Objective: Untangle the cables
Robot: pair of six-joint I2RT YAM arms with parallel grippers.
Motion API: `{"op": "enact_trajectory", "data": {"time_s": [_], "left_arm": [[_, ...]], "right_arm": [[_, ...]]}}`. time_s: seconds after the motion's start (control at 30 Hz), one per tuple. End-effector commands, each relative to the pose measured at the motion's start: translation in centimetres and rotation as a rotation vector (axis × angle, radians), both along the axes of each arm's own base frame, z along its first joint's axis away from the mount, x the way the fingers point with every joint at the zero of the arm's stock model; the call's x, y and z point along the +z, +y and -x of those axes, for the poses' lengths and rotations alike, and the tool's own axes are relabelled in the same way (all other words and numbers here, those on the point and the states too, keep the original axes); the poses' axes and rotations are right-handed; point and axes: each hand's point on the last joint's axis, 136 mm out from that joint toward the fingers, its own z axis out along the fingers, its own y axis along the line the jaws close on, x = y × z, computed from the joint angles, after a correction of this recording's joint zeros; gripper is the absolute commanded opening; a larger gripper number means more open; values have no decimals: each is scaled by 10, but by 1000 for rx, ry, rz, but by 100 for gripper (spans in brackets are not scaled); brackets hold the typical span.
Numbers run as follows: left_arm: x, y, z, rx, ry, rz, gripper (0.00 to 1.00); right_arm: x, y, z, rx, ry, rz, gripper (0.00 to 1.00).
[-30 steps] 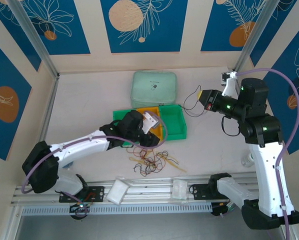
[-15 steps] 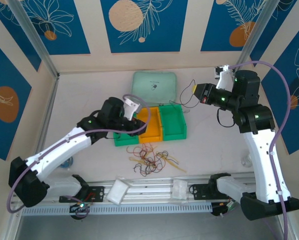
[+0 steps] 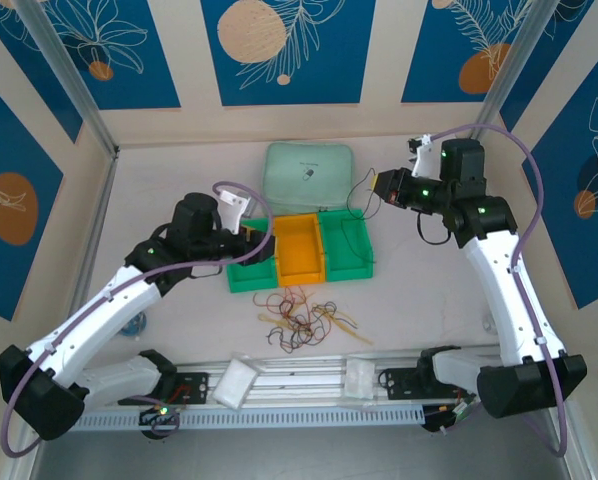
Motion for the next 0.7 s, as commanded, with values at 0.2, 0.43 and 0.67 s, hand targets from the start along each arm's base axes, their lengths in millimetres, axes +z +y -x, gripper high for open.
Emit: {"op": "enact_trajectory", "data": {"time_s": [0.2, 0.43, 0.67], "left_arm": [[9, 30, -10, 134, -20, -31, 54], [7, 46, -16, 196, -39, -60, 61], [-11, 74, -22, 308, -33, -203, 70]], "right_arm": [[33, 9, 6, 42, -83, -29, 6], [63, 16, 16, 65, -162, -21, 6], [78, 25, 20, 84, -216, -1, 6]]}}
